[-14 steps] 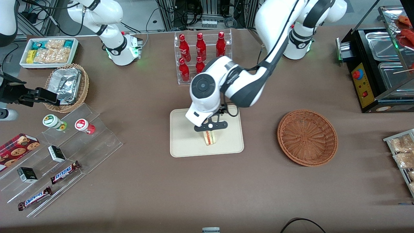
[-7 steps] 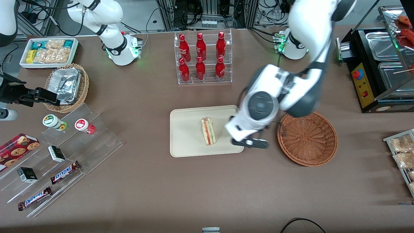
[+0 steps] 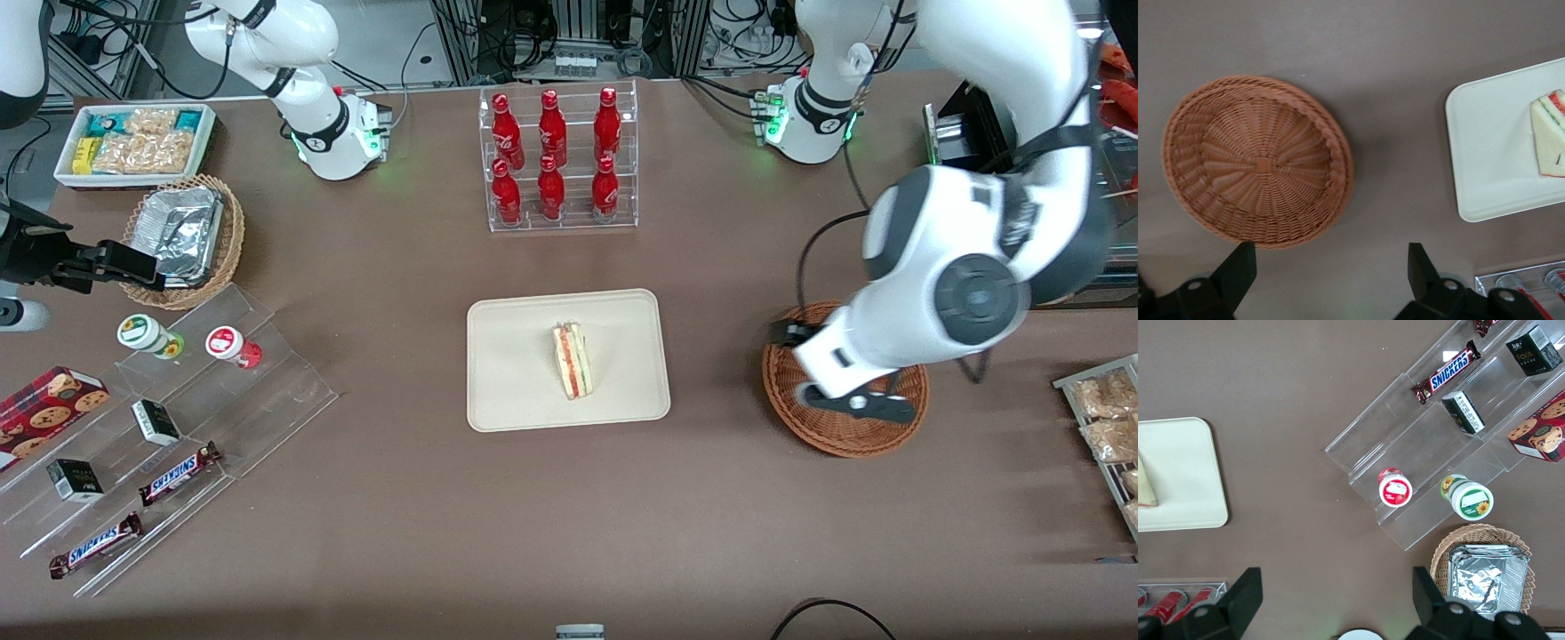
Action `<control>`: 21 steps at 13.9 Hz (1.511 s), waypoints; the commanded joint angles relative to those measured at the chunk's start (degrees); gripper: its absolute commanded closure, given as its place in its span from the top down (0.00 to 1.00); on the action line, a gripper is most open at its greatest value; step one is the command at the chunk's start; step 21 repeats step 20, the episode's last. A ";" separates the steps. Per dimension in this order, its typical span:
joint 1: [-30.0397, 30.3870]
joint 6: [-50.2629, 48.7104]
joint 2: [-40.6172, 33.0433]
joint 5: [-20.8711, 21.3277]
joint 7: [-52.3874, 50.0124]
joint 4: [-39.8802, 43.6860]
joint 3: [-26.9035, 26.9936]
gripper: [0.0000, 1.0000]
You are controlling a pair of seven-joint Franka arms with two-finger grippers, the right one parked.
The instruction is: Place sandwich from basket to tray
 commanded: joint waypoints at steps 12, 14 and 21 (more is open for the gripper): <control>9.23 -5.28 -19.64 3.13 4.66 -13.73 -2.23 1.00; 13.72 -6.96 -20.70 3.13 4.75 -13.56 -5.66 1.00; 14.09 -10.57 -23.16 4.80 4.75 -12.41 -5.23 1.00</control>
